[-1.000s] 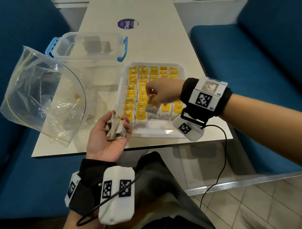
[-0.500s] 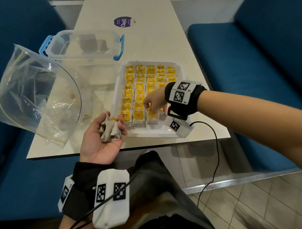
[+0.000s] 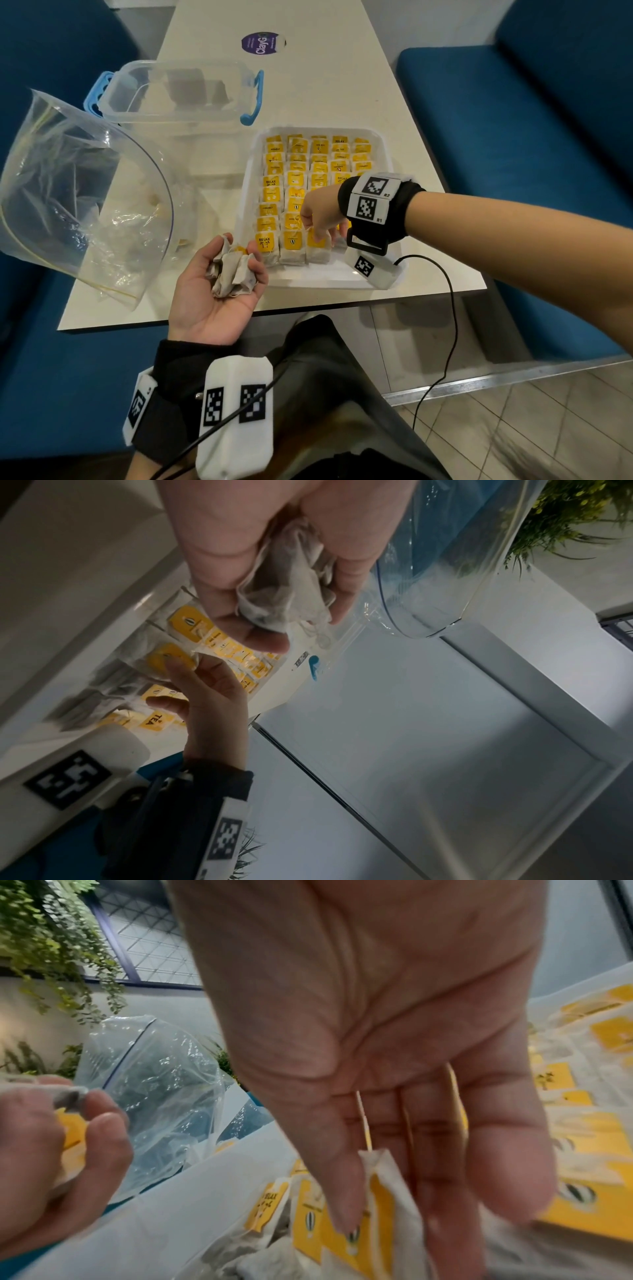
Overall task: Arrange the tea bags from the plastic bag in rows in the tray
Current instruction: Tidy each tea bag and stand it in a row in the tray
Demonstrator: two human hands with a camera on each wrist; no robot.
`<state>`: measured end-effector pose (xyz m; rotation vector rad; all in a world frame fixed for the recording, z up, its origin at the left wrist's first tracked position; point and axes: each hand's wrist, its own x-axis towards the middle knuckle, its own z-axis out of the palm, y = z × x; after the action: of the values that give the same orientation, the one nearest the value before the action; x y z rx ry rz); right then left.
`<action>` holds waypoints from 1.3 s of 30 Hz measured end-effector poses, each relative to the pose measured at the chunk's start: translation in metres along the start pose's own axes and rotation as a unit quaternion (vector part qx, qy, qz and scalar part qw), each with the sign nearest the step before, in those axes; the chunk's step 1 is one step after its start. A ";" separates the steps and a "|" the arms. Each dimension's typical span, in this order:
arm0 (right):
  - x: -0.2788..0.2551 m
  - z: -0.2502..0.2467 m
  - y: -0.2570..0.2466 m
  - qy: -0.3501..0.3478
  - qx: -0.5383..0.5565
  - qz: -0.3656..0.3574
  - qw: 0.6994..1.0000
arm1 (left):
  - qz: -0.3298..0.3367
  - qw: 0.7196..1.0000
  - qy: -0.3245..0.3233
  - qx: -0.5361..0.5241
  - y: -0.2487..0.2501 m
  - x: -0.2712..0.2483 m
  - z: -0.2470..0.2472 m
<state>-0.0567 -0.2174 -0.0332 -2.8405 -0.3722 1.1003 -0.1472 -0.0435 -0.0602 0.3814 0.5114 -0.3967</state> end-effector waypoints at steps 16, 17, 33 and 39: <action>0.011 0.000 -0.001 0.034 -0.087 0.031 0.995 | -0.003 1.000 -0.003 0.002 -0.001 -0.002 0.000; 0.012 0.000 -0.001 0.040 -0.087 0.032 0.995 | -0.003 1.000 -0.004 0.000 -0.001 -0.002 0.000; -0.026 -0.032 0.001 0.206 0.132 -0.054 0.968 | -0.014 0.999 -0.033 0.002 -0.002 -0.001 0.008; -0.068 -0.016 -0.015 0.267 0.195 -0.139 0.934 | -0.039 0.997 -0.033 0.048 -0.013 -0.006 0.031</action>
<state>-0.0973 -0.2191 0.0255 -2.4860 -0.4306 0.2834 -0.1457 -0.0671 -0.0356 0.4410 0.4444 -0.5101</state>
